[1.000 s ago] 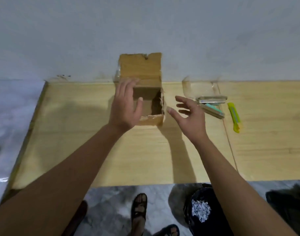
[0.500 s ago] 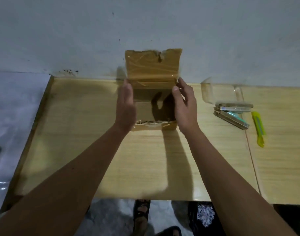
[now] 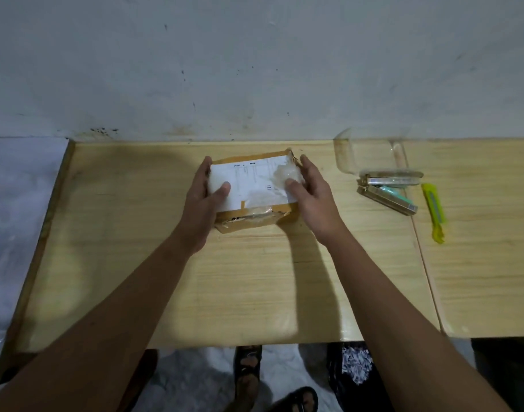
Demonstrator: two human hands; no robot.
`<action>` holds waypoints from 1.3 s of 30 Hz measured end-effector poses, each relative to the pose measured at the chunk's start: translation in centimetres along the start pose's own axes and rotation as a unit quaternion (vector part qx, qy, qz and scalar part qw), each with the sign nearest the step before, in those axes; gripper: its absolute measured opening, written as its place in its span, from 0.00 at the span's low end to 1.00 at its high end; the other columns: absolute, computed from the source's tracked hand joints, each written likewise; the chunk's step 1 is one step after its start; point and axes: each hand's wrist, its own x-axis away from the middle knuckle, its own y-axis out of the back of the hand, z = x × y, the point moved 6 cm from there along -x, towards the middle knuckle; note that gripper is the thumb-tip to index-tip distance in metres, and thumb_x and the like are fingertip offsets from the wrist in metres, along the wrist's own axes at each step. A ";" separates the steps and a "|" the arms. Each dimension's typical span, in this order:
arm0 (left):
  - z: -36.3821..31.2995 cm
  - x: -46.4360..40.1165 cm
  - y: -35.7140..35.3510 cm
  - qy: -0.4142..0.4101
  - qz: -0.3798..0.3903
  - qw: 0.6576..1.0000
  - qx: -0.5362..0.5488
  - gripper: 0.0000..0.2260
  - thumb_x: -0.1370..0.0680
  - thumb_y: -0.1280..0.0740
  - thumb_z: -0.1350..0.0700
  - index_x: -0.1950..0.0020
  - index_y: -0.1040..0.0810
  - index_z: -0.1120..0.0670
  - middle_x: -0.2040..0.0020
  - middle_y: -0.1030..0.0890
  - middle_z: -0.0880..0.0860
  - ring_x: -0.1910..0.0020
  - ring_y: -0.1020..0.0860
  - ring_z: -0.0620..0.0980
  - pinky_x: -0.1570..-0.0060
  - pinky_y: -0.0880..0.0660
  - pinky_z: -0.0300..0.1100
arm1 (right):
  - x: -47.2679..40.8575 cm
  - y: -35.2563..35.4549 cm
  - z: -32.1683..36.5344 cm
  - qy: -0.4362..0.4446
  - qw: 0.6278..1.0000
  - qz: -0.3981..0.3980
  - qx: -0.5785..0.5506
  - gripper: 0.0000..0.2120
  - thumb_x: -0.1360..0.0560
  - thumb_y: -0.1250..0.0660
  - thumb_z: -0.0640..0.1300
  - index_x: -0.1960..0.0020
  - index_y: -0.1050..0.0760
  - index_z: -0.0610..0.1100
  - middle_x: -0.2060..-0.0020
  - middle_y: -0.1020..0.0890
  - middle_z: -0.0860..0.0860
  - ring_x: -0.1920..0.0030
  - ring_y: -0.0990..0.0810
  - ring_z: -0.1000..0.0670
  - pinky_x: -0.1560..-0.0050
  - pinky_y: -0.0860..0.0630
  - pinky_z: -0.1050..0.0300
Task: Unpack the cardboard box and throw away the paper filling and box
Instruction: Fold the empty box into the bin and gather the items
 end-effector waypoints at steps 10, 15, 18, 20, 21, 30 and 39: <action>-2.0 3.1 -7.8 -0.109 0.016 0.983 -0.145 0.32 0.20 0.31 0.53 0.19 0.38 0.55 0.22 0.30 0.52 0.22 0.32 0.49 0.23 0.33 0.54 | 5.3 6.0 0.0 0.033 0.990 -0.132 0.034 0.26 0.17 0.37 0.52 0.21 0.37 0.49 0.33 0.21 0.54 0.34 0.22 0.55 0.31 0.25 0.47; -2.7 6.7 -15.7 -0.116 0.068 0.982 -0.134 0.29 0.19 0.31 0.58 0.19 0.37 0.54 0.22 0.30 0.45 0.25 0.32 0.36 0.26 0.35 0.34 | 11.8 13.6 0.3 0.039 0.971 -0.235 0.016 0.26 0.18 0.36 0.51 0.22 0.35 0.49 0.33 0.21 0.56 0.34 0.22 0.58 0.31 0.25 0.50; -2.3 10.7 -22.4 -0.101 0.135 0.977 -0.128 0.29 0.19 0.30 0.56 0.19 0.35 0.53 0.24 0.27 0.47 0.26 0.28 0.40 0.26 0.31 0.42 | 18.1 19.3 -0.5 0.029 0.949 -0.314 0.014 0.24 0.17 0.36 0.50 0.22 0.34 0.49 0.34 0.21 0.57 0.36 0.21 0.59 0.35 0.23 0.55; -1.9 14.0 -26.9 -0.095 0.180 0.970 -0.130 0.28 0.19 0.30 0.58 0.20 0.34 0.54 0.26 0.24 0.47 0.28 0.26 0.42 0.27 0.29 0.43 | 22.9 22.6 -1.8 0.005 0.929 -0.370 0.001 0.24 0.16 0.37 0.50 0.22 0.34 0.48 0.31 0.22 0.55 0.34 0.23 0.61 0.36 0.23 0.59; -1.5 15.8 -29.0 -0.090 0.203 0.966 -0.132 0.28 0.19 0.30 0.59 0.20 0.33 0.54 0.27 0.24 0.48 0.28 0.26 0.42 0.27 0.30 0.42 | 25.5 24.2 -2.3 -0.006 0.917 -0.398 -0.007 0.24 0.16 0.37 0.49 0.22 0.35 0.48 0.31 0.23 0.56 0.35 0.23 0.64 0.38 0.24 0.64; 8.6 29.0 -40.8 -0.004 0.406 0.886 -0.225 0.30 0.18 0.31 0.54 0.18 0.39 0.47 0.23 0.29 0.45 0.25 0.30 0.45 0.24 0.33 0.51 | 43.3 31.7 -11.5 -0.110 0.829 -0.549 -0.014 0.22 0.18 0.35 0.49 0.24 0.33 0.52 0.32 0.26 0.57 0.33 0.25 0.59 0.31 0.25 0.48; 20.6 31.5 -39.6 0.088 0.458 0.833 -0.297 0.43 0.32 0.25 0.38 0.20 0.37 0.47 0.24 0.27 0.47 0.25 0.28 0.46 0.26 0.30 0.55 | 49.2 29.4 -20.7 -0.211 0.802 -0.555 -0.061 0.29 0.26 0.29 0.48 0.26 0.31 0.50 0.32 0.25 0.52 0.34 0.23 0.52 0.32 0.24 0.46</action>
